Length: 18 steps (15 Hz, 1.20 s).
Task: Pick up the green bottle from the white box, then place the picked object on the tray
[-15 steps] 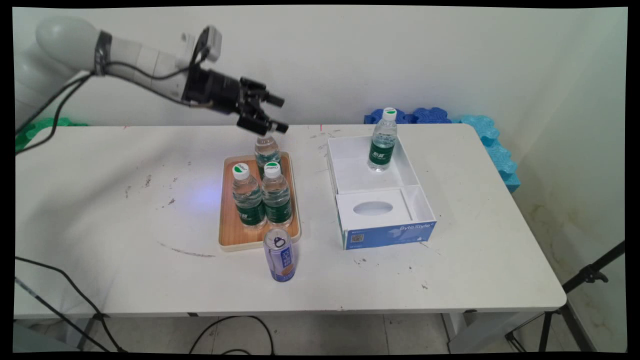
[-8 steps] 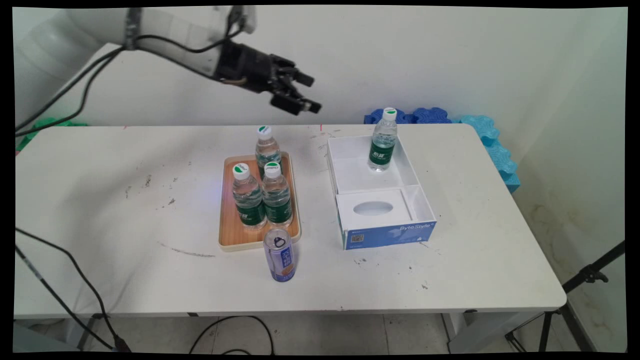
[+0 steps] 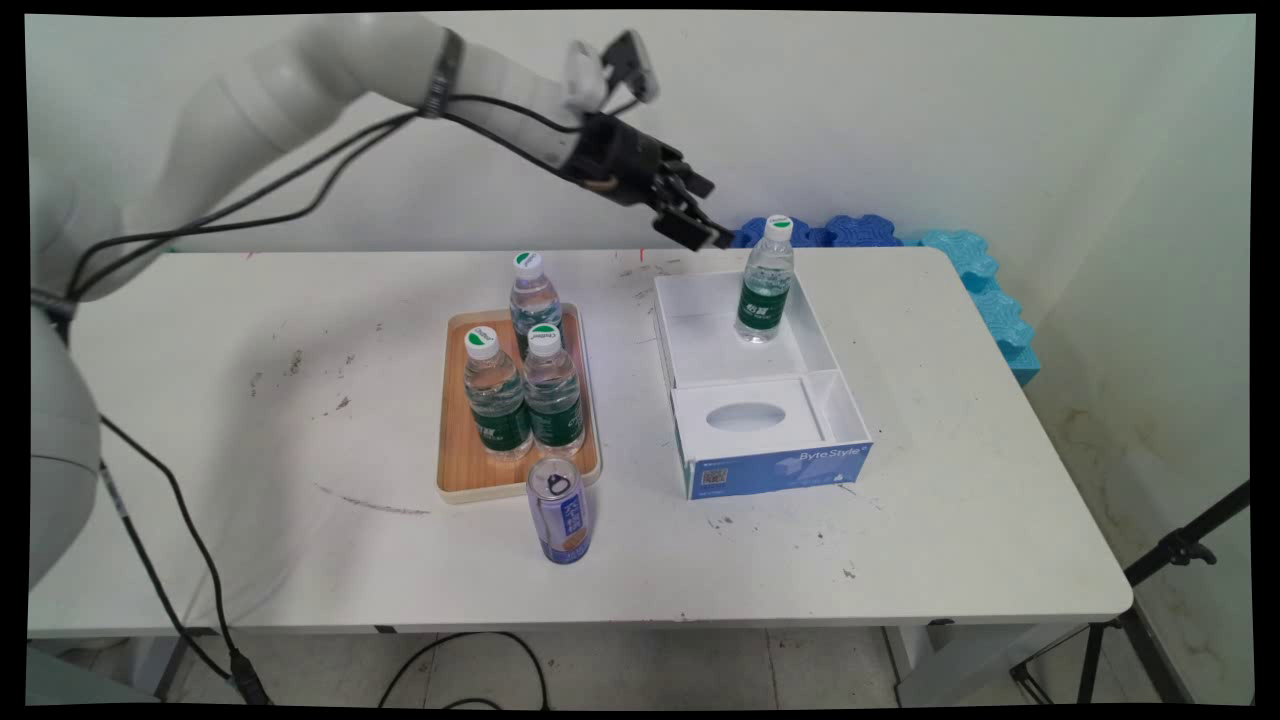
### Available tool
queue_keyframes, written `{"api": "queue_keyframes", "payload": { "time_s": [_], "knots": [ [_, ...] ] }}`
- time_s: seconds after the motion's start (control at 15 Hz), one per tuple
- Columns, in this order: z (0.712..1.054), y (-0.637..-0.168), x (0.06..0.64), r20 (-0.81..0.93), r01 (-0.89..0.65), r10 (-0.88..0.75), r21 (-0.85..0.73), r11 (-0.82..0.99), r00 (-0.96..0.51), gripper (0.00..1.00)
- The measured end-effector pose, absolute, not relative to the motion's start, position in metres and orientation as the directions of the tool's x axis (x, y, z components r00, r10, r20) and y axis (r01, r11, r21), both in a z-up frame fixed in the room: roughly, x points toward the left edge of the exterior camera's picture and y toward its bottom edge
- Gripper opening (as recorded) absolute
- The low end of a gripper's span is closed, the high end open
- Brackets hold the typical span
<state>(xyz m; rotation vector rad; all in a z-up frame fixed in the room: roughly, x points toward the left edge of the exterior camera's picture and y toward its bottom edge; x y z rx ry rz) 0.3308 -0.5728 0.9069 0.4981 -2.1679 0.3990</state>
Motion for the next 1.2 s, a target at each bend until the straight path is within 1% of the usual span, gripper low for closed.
{"api": "queue_keyframes", "payload": {
  "time_s": [0.27,0.53,0.87,0.93,1.2],
  "knots": [
    [0.879,-0.603,0.303,0.780,-0.483,-0.236,-0.096,0.871,-0.580,1.00],
    [0.856,-0.621,0.283,0.763,-0.483,-0.267,-0.067,0.873,-0.589,1.00],
    [0.840,-0.634,0.269,0.752,-0.486,-0.298,-0.034,0.873,-0.588,1.00],
    [0.837,-0.636,0.267,0.751,-0.486,-0.301,-0.030,0.873,-0.587,0.00],
    [0.831,-0.642,0.261,0.752,-0.479,-0.303,-0.020,0.877,-0.586,0.00]
  ]
}}
